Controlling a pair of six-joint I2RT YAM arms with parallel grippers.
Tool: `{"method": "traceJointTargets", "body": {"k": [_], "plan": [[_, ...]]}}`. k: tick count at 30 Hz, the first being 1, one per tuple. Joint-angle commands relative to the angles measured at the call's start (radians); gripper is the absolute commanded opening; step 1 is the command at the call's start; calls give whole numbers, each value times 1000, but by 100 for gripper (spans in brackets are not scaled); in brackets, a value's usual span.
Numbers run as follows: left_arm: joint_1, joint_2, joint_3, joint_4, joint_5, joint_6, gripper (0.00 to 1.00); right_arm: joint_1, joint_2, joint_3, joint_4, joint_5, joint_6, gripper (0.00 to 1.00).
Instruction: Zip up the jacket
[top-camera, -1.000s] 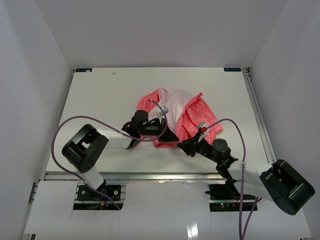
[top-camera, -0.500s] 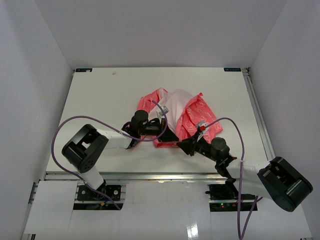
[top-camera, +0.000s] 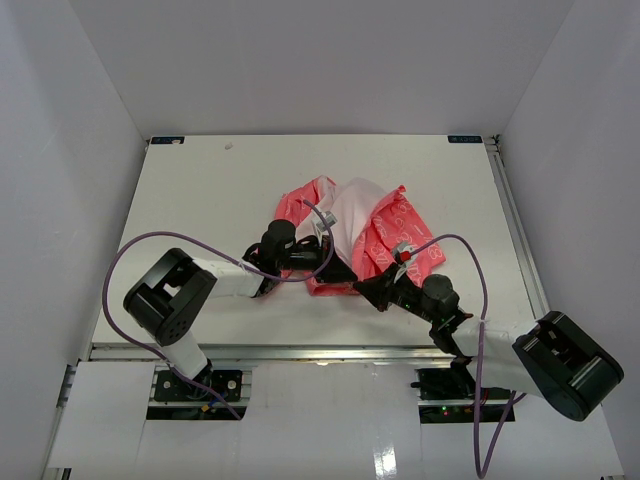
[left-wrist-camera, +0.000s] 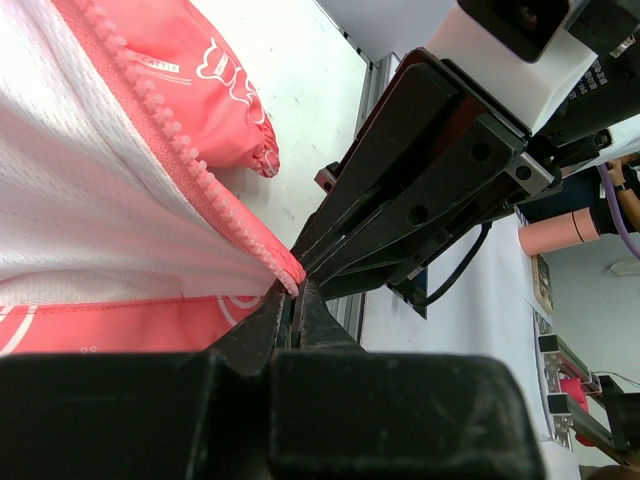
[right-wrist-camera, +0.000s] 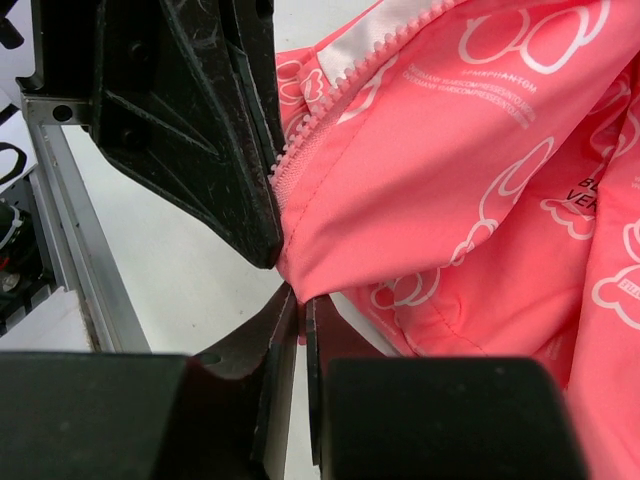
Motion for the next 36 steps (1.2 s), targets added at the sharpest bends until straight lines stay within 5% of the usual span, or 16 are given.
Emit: {"method": "traceJointTargets", "body": {"k": [1,6,13,21,25,36], "plan": [[5,-32,-3,19,35,-2,15,-5,8,13,121,-22,2,8],[8,-66,-11,-49,2,51,50,-5,-25,-3,128,-31,14,8],[8,-104,-2,-191,-72,121,56,-13,-65,-10,120,-12,33,8],[7,-118,2,-236,-107,147,56,-14,-104,0,97,-8,46,8],[5,-87,15,-237,-79,148,44,-14,-141,-1,77,8,46,8],[4,-65,25,-242,-69,149,34,-13,-202,8,21,34,42,8]]}}
